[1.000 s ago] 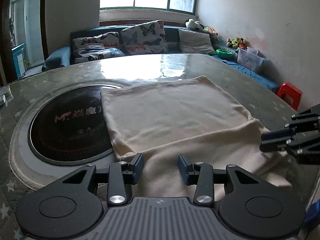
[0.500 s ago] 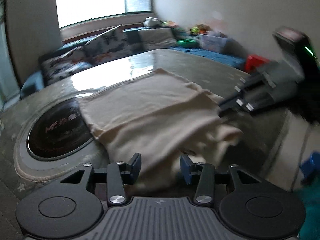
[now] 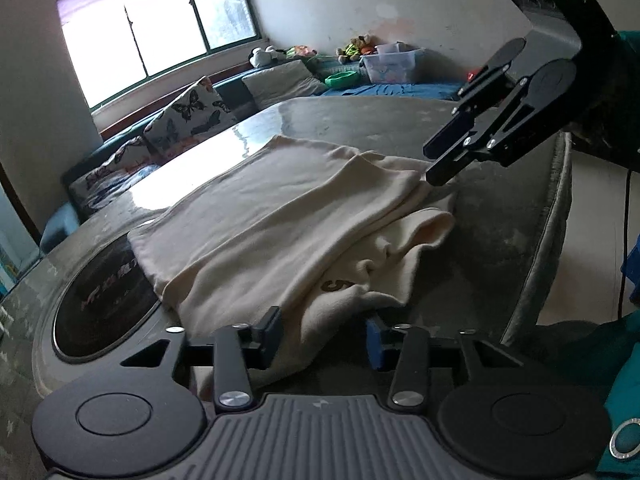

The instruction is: Fold clothes

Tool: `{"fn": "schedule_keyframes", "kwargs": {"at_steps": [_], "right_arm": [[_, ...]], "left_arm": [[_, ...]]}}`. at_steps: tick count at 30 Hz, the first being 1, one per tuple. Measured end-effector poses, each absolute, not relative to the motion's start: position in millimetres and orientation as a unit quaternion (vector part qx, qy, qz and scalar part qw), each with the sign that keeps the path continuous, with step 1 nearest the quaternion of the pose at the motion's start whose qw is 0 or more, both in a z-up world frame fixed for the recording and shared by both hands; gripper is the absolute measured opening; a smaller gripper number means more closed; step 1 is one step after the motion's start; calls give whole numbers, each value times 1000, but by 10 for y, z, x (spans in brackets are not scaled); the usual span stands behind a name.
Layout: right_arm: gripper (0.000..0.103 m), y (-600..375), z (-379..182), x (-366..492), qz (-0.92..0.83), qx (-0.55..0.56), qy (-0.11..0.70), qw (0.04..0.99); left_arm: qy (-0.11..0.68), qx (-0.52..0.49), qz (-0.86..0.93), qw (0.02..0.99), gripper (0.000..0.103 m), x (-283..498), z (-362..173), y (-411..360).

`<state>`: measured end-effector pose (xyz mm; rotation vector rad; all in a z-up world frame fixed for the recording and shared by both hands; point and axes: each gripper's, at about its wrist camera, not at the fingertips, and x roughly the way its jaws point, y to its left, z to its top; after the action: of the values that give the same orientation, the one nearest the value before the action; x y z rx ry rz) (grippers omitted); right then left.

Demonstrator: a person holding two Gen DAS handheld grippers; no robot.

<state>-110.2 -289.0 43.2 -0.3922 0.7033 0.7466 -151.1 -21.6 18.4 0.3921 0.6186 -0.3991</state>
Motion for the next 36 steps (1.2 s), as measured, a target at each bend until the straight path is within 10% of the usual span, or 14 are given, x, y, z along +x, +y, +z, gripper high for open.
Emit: {"fn": "schedule_keyframes", "kwargs": {"at_steps": [6,17,27,36], "right_arm": [[46,-2881,456,-1222,374,-213,325,842],[56,-2612,347,-1393,427,-274,260,821],[19,-2432,315,-989,438,-231,310,812],[15,-2481,456,-717,431,-173,333,821]], "left_arm": [[295,178,-194,918,10,-1428,212,-200],[314,97,-185,926,9,-943,423,-20],[323,91,-187,923,17,-917,371,87],[311,165,-179,919,38,-1239,243,73]]}}
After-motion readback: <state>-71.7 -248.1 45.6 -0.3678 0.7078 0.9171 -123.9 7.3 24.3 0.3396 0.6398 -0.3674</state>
